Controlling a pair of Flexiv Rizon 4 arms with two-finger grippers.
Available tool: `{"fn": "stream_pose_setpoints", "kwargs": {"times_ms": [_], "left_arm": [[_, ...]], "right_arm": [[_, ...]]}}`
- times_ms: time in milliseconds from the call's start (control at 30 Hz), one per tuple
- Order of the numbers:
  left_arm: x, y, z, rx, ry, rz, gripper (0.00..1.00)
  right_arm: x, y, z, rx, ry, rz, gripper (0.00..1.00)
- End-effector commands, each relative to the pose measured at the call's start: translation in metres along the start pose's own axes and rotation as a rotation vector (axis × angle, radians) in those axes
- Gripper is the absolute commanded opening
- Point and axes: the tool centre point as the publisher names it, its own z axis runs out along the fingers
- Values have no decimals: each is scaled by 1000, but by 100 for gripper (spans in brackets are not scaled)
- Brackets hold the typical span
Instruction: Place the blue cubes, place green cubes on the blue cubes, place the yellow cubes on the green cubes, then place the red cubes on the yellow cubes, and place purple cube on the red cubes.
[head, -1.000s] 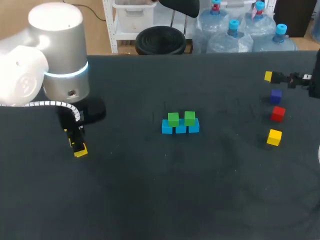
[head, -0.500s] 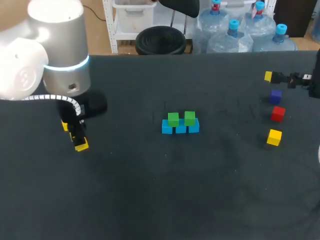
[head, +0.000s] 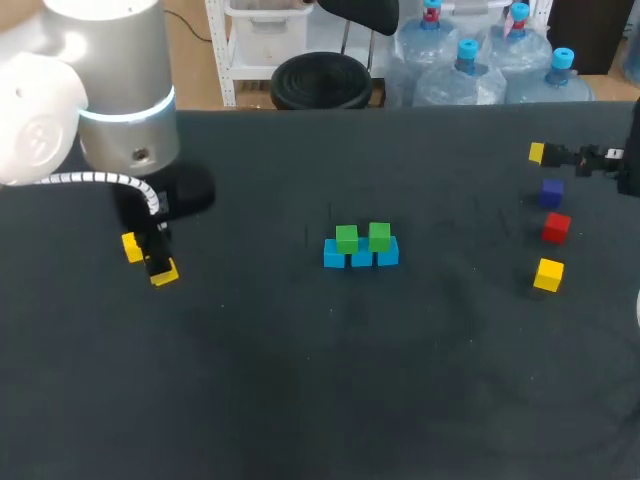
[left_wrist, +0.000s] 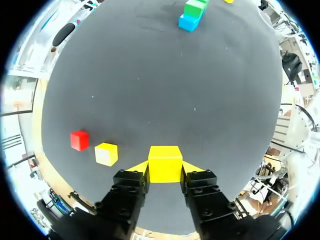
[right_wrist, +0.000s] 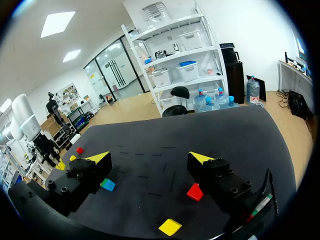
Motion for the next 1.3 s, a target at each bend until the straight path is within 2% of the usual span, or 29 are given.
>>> {"fn": "stream_pose_setpoints", "kwargs": {"times_ms": [33, 1300], "left_arm": [[0, -2, -11, -17, -6, 8, 0], [-2, -1, -16, -25, -14, 8, 0]], "right_arm": [[0, 0, -1, -2, 2, 1, 100], [0, 0, -1, -2, 2, 1, 100]]}}
